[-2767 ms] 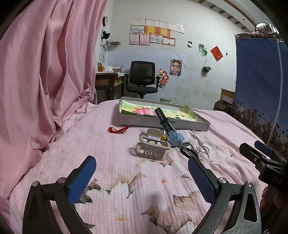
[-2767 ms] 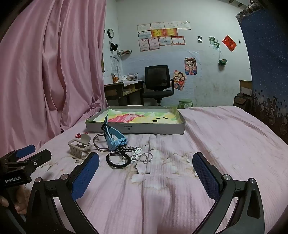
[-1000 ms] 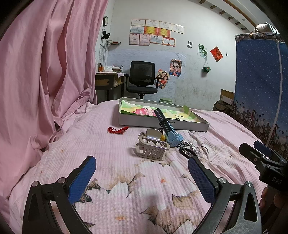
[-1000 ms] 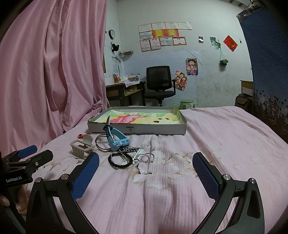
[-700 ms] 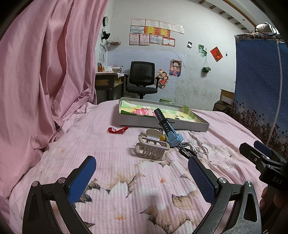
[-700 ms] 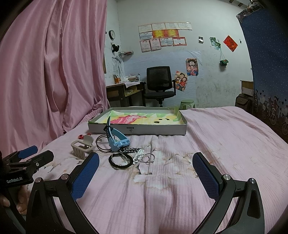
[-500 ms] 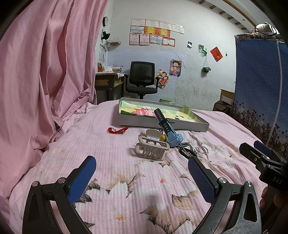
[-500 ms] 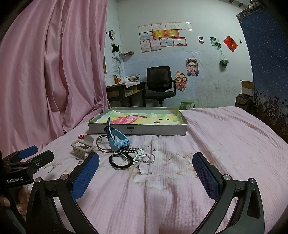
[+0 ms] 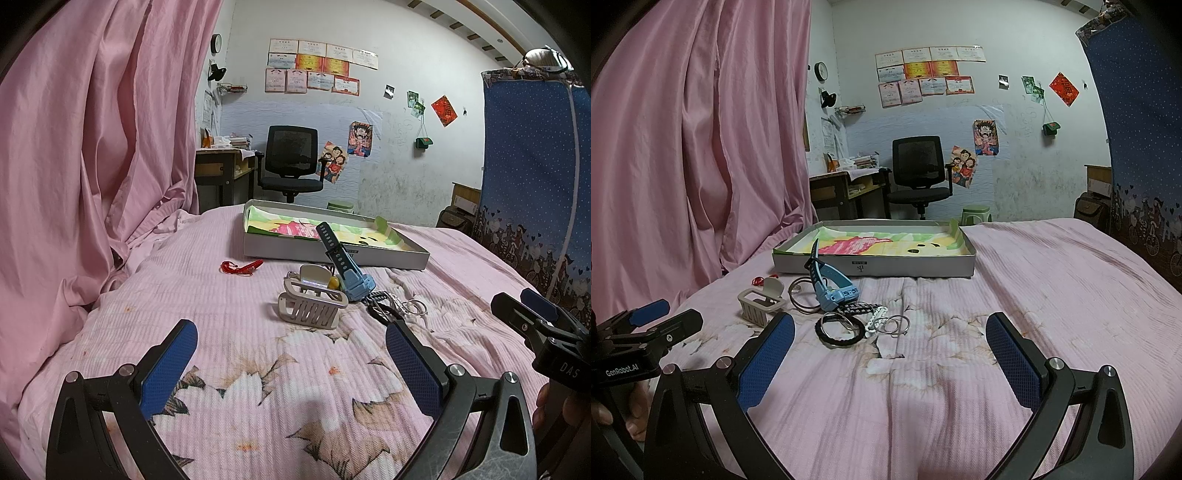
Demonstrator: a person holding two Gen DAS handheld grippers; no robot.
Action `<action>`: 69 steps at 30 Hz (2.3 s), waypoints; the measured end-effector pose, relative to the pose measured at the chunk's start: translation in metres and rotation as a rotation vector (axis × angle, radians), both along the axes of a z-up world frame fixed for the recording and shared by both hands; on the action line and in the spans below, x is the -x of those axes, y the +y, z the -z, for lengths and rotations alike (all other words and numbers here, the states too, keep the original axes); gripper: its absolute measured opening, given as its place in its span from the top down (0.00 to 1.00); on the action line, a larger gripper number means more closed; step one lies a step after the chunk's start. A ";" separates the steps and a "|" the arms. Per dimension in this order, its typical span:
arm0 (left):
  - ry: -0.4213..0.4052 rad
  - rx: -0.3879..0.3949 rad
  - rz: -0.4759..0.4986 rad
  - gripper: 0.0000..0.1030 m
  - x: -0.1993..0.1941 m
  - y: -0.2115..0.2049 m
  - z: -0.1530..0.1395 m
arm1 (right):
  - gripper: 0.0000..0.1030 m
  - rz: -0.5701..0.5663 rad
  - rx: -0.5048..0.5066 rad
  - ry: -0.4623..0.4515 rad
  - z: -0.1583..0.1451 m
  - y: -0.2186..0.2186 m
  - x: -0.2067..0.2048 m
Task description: Organize jewelry
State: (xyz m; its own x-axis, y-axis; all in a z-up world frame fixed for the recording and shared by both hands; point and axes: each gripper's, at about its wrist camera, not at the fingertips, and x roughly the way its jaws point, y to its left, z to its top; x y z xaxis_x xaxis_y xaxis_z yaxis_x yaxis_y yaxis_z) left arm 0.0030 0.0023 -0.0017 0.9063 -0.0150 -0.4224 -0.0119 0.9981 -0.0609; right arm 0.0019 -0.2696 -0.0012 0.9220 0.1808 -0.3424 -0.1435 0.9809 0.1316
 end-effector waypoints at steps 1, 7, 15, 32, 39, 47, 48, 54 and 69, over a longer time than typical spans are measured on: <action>0.001 0.000 0.000 0.00 0.000 0.000 0.000 | 0.01 0.000 0.000 0.000 0.000 0.000 0.000; 0.007 0.008 -0.002 0.00 0.001 -0.001 -0.003 | 0.01 -0.001 0.001 0.000 0.000 0.000 0.000; 0.065 0.026 0.019 0.00 -0.012 0.005 -0.008 | 0.01 -0.006 0.010 0.022 -0.008 0.001 -0.002; 0.280 -0.064 0.124 0.06 -0.084 -0.007 0.002 | 0.09 -0.071 0.008 0.252 0.007 -0.004 -0.084; 0.367 -0.096 0.168 0.12 -0.110 -0.014 0.009 | 0.40 -0.135 0.059 0.378 0.022 0.005 -0.116; 0.420 -0.102 0.180 0.20 -0.132 -0.015 0.018 | 0.48 -0.213 0.125 0.467 0.037 0.021 -0.133; 0.424 -0.098 0.182 0.22 -0.134 -0.015 0.020 | 0.51 -0.220 0.136 0.474 0.039 0.024 -0.135; 0.427 -0.108 0.200 0.33 -0.139 -0.019 0.021 | 0.60 -0.229 0.157 0.503 0.045 0.031 -0.145; 0.393 -0.080 0.227 0.37 -0.132 -0.018 0.022 | 0.76 -0.238 0.128 0.483 0.050 0.031 -0.142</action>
State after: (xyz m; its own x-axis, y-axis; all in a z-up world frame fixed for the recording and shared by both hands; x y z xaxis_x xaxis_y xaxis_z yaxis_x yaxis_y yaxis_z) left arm 0.1348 -0.0156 -0.0235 0.6550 -0.1482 -0.7409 0.2009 0.9794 -0.0184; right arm 0.1437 -0.2383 -0.0517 0.5932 0.2940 -0.7494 -0.3155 0.9414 0.1196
